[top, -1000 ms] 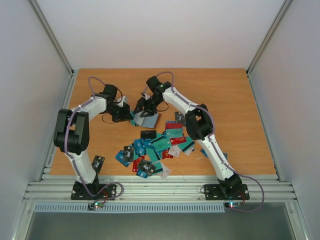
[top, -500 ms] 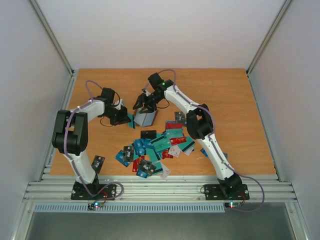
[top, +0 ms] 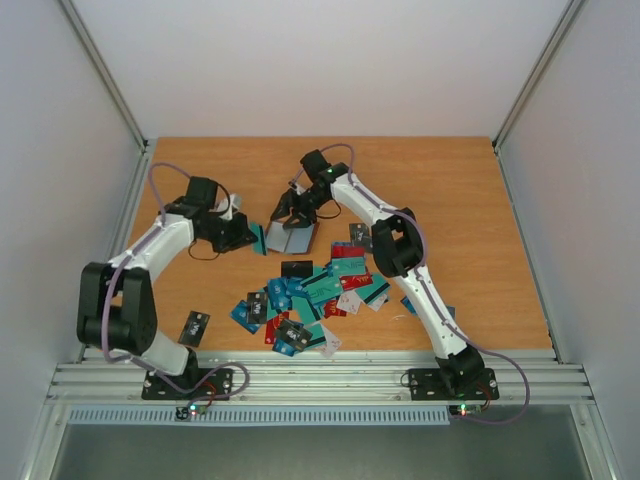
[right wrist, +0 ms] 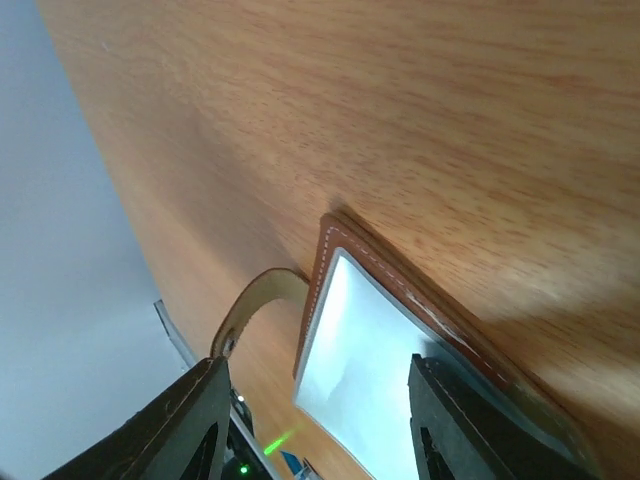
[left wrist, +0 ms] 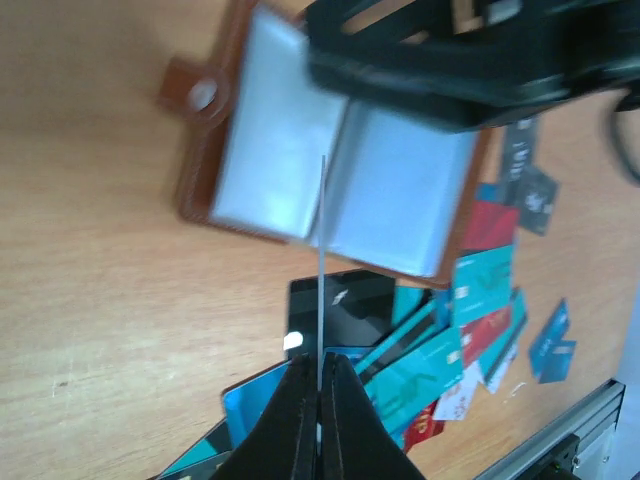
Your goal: Put the credit cards into the card holder
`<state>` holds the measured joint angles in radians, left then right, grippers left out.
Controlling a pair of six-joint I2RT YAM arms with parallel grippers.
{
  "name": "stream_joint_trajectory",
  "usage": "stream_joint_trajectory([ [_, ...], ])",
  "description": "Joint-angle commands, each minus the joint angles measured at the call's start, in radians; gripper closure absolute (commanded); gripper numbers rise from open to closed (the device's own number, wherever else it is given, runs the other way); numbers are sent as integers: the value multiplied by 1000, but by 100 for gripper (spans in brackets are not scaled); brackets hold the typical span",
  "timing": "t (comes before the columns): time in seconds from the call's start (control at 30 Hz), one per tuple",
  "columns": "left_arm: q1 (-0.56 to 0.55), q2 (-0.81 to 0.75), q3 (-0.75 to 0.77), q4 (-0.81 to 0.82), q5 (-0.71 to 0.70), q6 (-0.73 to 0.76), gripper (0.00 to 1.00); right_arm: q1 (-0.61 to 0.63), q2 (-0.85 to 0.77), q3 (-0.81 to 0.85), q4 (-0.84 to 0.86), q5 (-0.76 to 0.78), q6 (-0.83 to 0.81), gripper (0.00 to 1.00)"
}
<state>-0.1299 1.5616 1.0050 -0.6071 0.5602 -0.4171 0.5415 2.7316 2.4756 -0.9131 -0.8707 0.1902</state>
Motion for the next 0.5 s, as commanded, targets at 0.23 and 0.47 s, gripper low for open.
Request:
stream_joint_trajectory([
  [0.23, 1, 27, 88, 159, 179, 88, 98, 11, 71, 41, 56, -105, 6, 49],
  [0.47, 0, 192, 52, 519, 245, -127, 100, -11, 37, 40, -14, -70, -44, 49],
])
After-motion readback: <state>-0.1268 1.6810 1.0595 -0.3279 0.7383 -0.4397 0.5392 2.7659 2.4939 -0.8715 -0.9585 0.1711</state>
